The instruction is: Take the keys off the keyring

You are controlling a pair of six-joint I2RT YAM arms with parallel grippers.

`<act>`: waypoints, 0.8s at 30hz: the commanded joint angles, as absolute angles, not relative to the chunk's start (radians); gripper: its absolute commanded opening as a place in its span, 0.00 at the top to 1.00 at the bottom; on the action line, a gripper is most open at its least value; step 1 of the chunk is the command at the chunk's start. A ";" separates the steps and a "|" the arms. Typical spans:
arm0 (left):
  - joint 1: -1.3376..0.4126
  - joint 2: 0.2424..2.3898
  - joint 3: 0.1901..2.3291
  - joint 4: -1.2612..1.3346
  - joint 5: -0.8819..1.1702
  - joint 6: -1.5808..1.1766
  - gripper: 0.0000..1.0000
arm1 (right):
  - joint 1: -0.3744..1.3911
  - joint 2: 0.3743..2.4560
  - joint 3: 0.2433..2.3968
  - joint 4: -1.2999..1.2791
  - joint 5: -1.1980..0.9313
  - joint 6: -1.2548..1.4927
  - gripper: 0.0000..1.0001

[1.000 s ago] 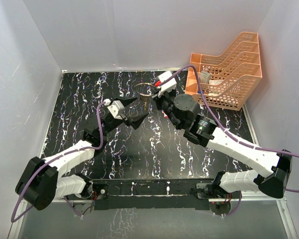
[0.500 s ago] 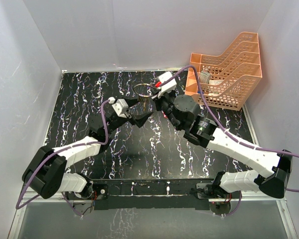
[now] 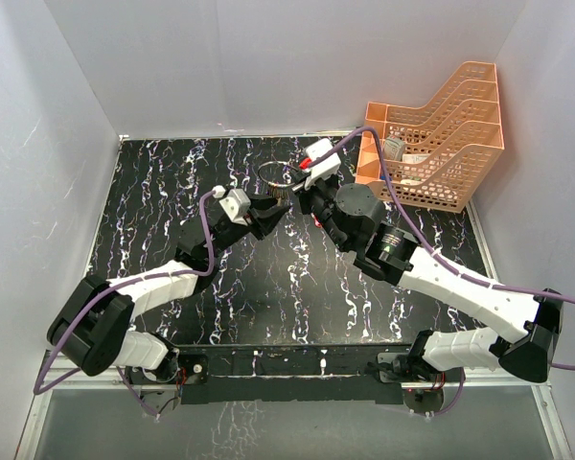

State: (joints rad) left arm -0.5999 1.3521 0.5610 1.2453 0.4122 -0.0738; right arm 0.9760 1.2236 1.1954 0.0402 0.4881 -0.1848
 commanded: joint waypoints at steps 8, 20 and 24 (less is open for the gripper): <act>-0.606 1.187 0.520 1.159 0.279 -0.006 0.95 | 0.982 1.174 1.184 0.161 0.566 -0.200 1.00; -0.613 1.056 0.736 0.504 0.223 0.115 1.00 | 0.982 1.197 1.175 0.213 0.611 -0.181 0.78; -0.615 1.058 0.875 0.261 0.252 0.173 1.00 | 0.981 1.223 1.197 0.180 0.621 -0.178 0.46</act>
